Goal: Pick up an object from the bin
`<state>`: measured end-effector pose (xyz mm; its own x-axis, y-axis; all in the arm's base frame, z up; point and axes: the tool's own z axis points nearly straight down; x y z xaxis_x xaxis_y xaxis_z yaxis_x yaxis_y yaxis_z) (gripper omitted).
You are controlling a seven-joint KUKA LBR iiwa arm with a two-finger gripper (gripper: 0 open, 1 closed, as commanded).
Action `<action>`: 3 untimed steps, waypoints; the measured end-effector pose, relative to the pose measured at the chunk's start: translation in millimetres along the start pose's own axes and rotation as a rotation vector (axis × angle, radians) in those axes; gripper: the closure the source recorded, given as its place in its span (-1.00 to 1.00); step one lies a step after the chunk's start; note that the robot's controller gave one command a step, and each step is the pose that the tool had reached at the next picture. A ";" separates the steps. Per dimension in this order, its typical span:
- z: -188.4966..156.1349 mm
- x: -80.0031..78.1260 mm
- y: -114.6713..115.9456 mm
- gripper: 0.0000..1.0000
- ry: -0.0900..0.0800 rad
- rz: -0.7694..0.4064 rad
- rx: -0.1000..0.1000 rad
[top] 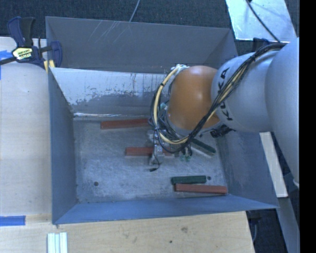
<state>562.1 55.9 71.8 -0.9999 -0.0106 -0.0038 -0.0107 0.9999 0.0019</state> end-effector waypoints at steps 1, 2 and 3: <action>0.0 0.0 0.0 1.00 0.000 0.000 0.000; -2.3 0.3 0.0 1.00 -0.001 0.000 0.000; -13.8 2.4 -0.4 1.00 0.008 0.000 0.001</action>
Offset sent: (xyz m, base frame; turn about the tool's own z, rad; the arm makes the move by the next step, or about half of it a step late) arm 0.0001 -0.0001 0.0236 0.0000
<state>559.6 55.4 85.6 -0.9999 -0.0107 0.0043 -0.0107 0.9999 0.0005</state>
